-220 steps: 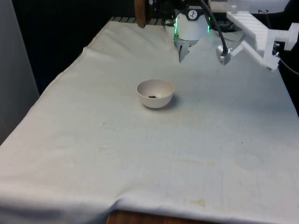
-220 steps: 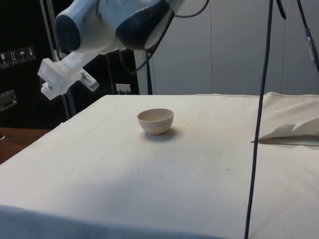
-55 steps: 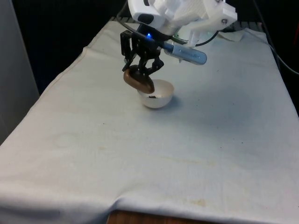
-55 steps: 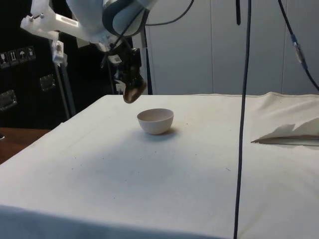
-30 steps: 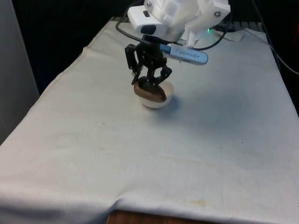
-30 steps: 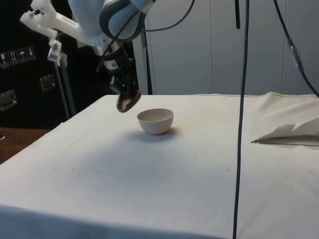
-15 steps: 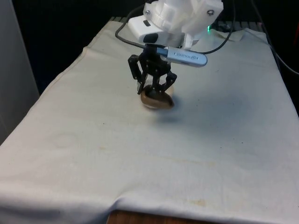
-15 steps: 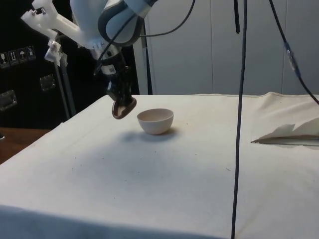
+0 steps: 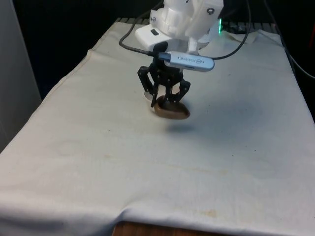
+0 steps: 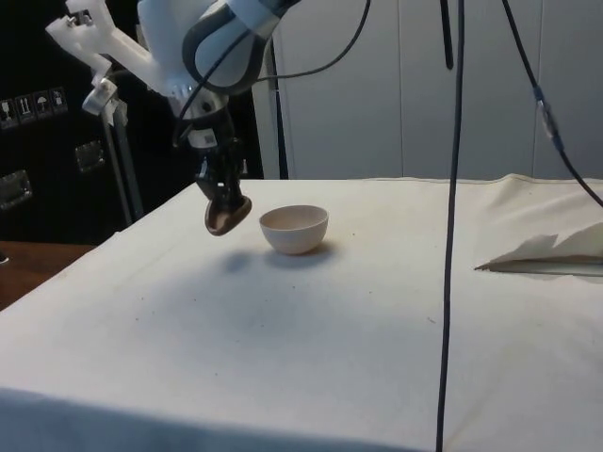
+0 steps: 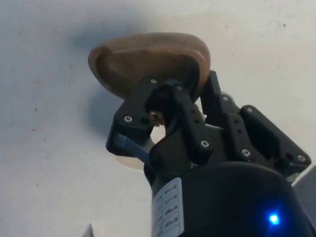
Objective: Pour the coffee beans from the cup into the bowl.
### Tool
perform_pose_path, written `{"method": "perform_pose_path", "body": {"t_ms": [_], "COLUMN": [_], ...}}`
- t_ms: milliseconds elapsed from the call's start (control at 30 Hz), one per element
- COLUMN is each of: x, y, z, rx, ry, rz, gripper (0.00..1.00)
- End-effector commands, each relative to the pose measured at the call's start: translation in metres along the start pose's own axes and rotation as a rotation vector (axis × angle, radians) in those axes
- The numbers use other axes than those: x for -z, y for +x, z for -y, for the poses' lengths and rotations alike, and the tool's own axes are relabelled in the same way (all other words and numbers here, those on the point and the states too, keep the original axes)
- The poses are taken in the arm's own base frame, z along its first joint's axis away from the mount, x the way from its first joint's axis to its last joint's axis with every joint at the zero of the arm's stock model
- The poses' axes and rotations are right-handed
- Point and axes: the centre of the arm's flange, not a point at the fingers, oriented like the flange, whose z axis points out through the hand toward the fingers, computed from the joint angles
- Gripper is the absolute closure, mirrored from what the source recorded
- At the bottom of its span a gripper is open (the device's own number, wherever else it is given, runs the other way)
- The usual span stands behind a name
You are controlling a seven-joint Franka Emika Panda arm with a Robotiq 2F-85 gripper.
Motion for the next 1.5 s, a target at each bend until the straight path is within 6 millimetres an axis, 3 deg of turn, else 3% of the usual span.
{"method": "perform_pose_path", "body": {"t_ms": [0,567,967,1233,1300,1400,1467], "x": [-0.002,-0.013,-0.04,-0.044,-0.045,-0.046,-0.046], "y": [0.001,0.005,0.008,0.01,0.01,0.01,0.01], "z": [0.0,0.007,0.016,0.018,0.018,0.019,0.019], "rx": [0.012,0.099,0.122,0.139,0.142,0.145,0.146], "ry": [0.026,0.14,0.177,0.209,0.214,0.222,0.224], "rz": [-0.007,-0.029,-0.041,-0.058,-0.061,-0.064,-0.066], "gripper": [0.96,0.96,0.96,0.96,0.92,0.7,0.64]}}
